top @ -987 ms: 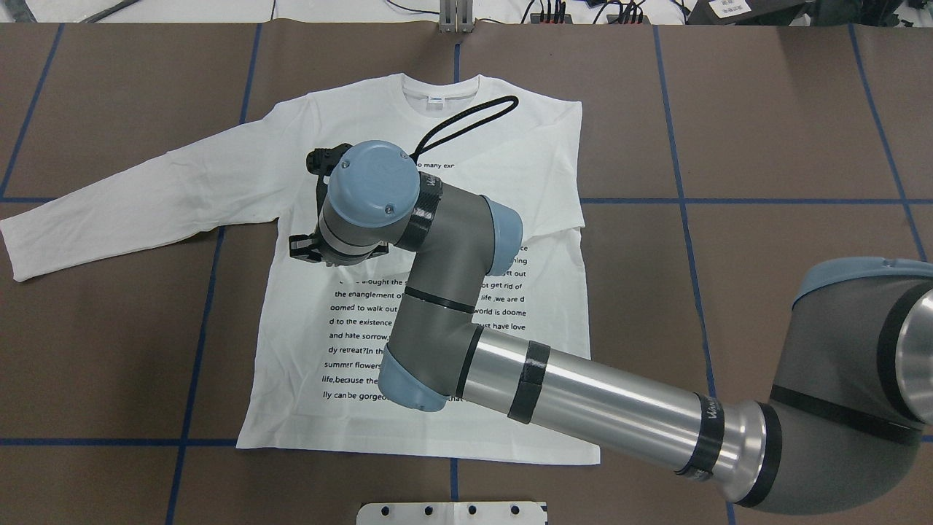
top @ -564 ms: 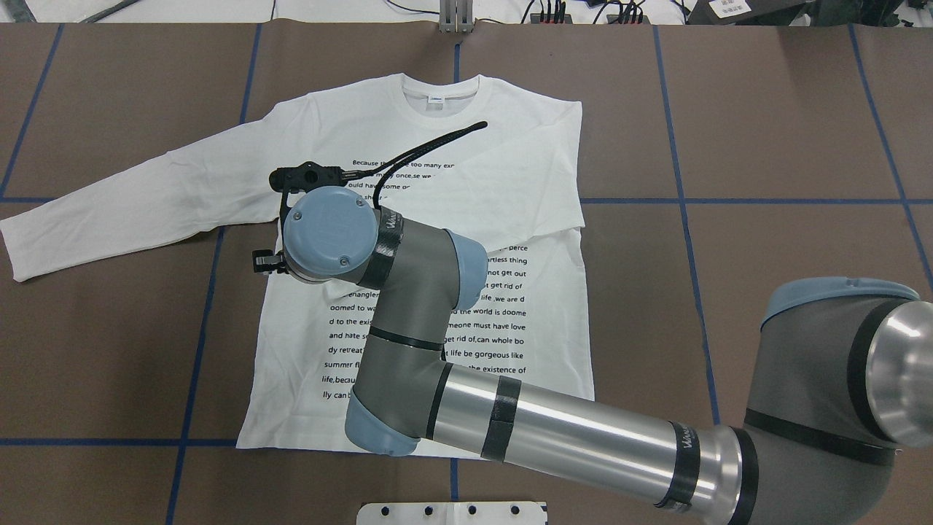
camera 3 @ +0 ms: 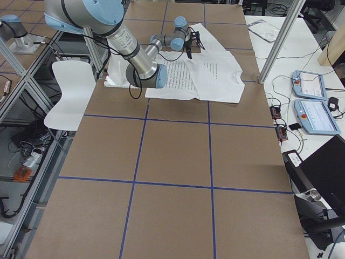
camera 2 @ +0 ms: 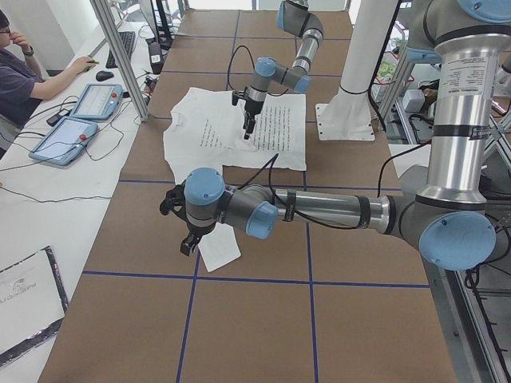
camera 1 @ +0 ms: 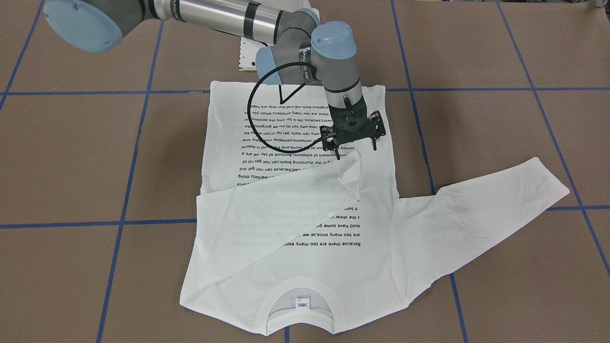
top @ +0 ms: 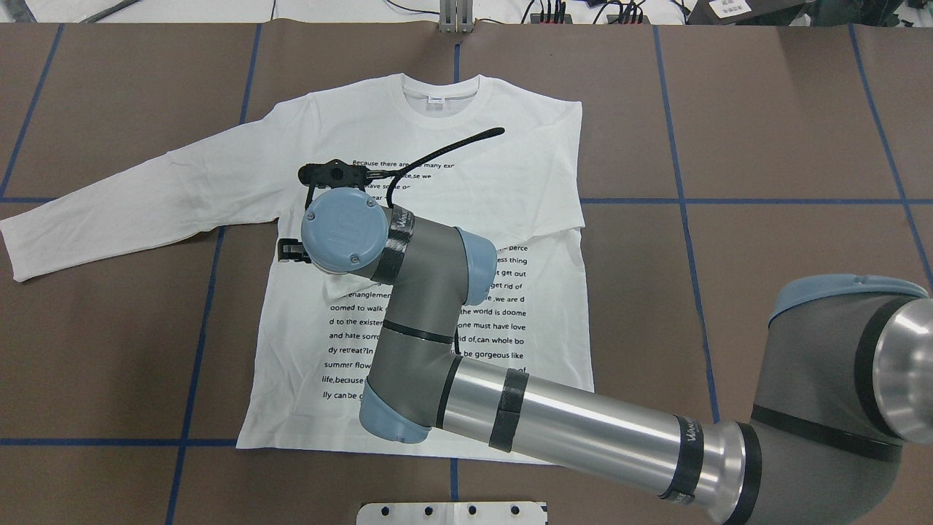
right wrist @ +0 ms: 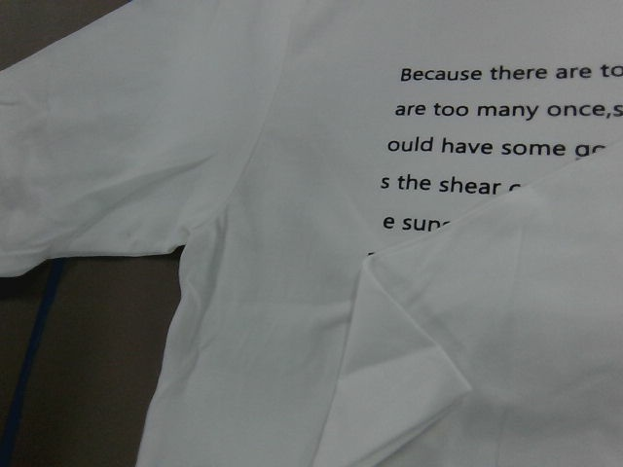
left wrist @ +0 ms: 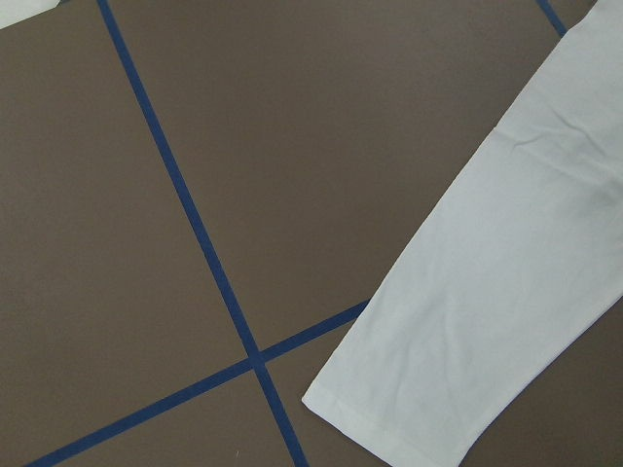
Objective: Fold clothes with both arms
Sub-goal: 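Lay the sleeve cuff down near the collar and release with the right gripper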
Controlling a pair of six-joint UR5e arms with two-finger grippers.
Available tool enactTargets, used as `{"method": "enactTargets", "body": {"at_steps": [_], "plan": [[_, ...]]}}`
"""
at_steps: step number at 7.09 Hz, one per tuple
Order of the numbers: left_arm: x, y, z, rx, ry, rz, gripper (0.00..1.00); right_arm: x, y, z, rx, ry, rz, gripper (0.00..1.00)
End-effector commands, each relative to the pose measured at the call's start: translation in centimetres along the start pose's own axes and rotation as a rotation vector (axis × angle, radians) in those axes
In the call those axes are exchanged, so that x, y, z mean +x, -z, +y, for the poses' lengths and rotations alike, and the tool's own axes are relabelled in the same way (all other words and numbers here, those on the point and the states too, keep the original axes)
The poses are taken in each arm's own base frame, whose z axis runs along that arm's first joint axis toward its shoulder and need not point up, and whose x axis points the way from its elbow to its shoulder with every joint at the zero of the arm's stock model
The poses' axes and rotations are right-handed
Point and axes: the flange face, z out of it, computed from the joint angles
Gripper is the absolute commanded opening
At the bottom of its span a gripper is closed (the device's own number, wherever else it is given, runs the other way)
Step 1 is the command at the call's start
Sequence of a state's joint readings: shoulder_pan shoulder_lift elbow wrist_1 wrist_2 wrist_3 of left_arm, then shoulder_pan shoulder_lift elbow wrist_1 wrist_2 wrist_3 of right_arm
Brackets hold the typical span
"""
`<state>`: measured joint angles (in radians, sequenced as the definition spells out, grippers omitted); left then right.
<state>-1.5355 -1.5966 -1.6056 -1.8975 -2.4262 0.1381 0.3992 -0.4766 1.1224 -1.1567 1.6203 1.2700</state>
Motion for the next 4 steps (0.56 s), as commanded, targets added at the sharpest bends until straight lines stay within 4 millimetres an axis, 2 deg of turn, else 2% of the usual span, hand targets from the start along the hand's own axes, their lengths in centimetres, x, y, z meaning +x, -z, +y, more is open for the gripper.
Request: {"method": "enactTargets", "body": {"at_steps": [1,2,3,4], "plan": [[-0.1,-0.1,0.1,-0.001,0.002,0.002,1.0,2.2,-2.7,-0.8,-0.004,-0.01,0.069,0.98],[-0.1,-0.1,0.1,0.0,0.001,0.002,1.0,1.8,-2.8,-0.8,-0.006,-0.01,0.071,0.88],[-0.1,-0.2,0.2,0.0,-0.001,0.002,1.0,1.7,-3.2,-0.9,-0.009,-0.011,0.079,0.62],[-0.3,-0.3,0.3,-0.003,0.003,0.003,1.0,2.0,-3.8,-0.8,-0.015,-0.009,0.089,0.44]]}}
